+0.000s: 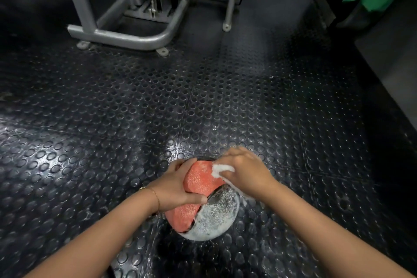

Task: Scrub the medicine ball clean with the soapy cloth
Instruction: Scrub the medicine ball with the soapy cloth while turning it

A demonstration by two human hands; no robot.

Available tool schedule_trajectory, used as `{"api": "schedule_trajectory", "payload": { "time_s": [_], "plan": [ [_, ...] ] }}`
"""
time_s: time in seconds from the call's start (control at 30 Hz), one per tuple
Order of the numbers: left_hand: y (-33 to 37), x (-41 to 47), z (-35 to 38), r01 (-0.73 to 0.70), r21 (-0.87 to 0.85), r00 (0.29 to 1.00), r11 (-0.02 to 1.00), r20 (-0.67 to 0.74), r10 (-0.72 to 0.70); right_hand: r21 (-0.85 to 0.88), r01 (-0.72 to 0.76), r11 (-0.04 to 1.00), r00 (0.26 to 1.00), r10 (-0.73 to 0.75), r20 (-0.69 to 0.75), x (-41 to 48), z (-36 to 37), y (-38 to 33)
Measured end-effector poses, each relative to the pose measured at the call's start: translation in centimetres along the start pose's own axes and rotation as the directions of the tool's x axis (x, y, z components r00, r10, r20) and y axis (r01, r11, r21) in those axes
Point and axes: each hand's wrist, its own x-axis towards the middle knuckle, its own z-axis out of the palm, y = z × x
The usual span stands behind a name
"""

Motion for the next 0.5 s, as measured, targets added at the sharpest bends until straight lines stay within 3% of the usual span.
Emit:
{"api": "schedule_trajectory", "payload": {
  "time_s": [0.1,0.27,0.4,0.5],
  "plan": [
    [0.0,-0.1,0.2,-0.005,0.006,1.000,1.000,0.005,0.005,-0.047,-0.051,0.998,0.998,0.050,-0.030,0.6,0.1,0.4],
    [0.1,0.0,0.3,-0.024,0.002,1.000,1.000,0.017,0.024,-0.039,0.070,0.997,0.998,-0.069,0.007,0.5,0.4,-0.7],
    [0.2,0.1,0.3,-0.047,0.040,0.998,0.998,0.035,0.045,-0.091,0.035,0.995,0.999,-0.038,-0.023,0.9,-0.1,-0.4],
    [-0.2,0.0,0.2,-0.065,0.037,0.996,0.997,0.058,0.063,-0.092,0.104,0.990,0.995,-0.104,0.000,0.1,0.3,-0.9]
  ]
}}
